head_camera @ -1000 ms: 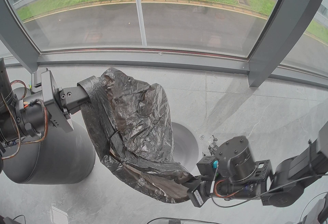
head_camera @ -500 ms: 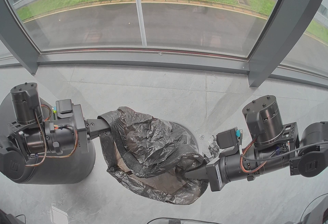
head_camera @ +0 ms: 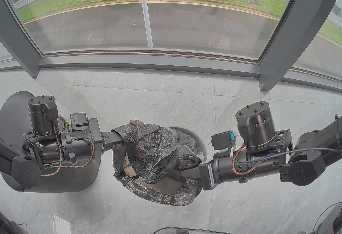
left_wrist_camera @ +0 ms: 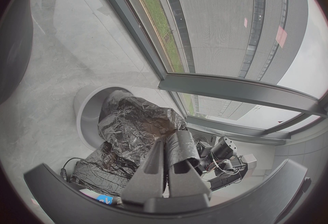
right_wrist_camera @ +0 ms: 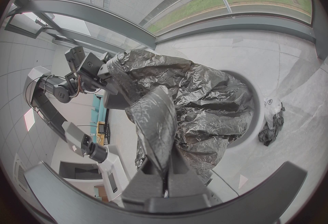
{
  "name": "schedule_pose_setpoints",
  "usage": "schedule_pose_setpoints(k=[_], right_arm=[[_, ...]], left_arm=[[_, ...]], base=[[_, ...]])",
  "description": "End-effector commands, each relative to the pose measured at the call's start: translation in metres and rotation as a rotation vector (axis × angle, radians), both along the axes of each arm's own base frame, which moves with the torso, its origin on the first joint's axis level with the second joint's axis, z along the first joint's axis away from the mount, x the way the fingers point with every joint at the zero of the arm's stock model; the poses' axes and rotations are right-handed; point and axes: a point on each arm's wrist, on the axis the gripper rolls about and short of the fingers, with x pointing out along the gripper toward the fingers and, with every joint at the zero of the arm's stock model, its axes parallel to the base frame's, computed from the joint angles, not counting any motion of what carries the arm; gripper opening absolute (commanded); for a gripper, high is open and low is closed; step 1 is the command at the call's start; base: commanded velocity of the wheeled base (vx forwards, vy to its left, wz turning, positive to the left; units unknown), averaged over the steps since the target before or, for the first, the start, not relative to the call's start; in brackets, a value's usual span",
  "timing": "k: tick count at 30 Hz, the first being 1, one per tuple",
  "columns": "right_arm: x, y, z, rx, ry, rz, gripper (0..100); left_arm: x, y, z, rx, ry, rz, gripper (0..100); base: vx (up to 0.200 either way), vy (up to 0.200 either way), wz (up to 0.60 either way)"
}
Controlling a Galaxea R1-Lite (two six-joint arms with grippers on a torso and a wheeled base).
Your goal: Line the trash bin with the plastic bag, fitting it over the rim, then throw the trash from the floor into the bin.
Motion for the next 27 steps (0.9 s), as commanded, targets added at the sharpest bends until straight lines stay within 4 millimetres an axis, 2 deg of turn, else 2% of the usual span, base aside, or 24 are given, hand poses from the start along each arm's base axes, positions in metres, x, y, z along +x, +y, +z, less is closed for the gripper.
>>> schedule_pose_setpoints(k=[1,9,27], right_arm=[[0.018,0.006,-0.029,-0.030,0.022,-0.023,0],[0.042,0.003,-0.039,-0.028,0.016,-0.073,0],[0.074,-0.018,-0.059,-0.039,0.028,-0.179,0]], left_arm=[[0.005,0.002,-0.006,0.007,0.019,0.017,0],[0.017,0.012,-0.009,0.005,0.014,0.061,0],[0.053,0.004,-0.057,0.013,0.074,0.064,0]], base=[[0.000,0.000,0.00],[0.000,0.000,0.00],[0.000,0.000,0.00]])
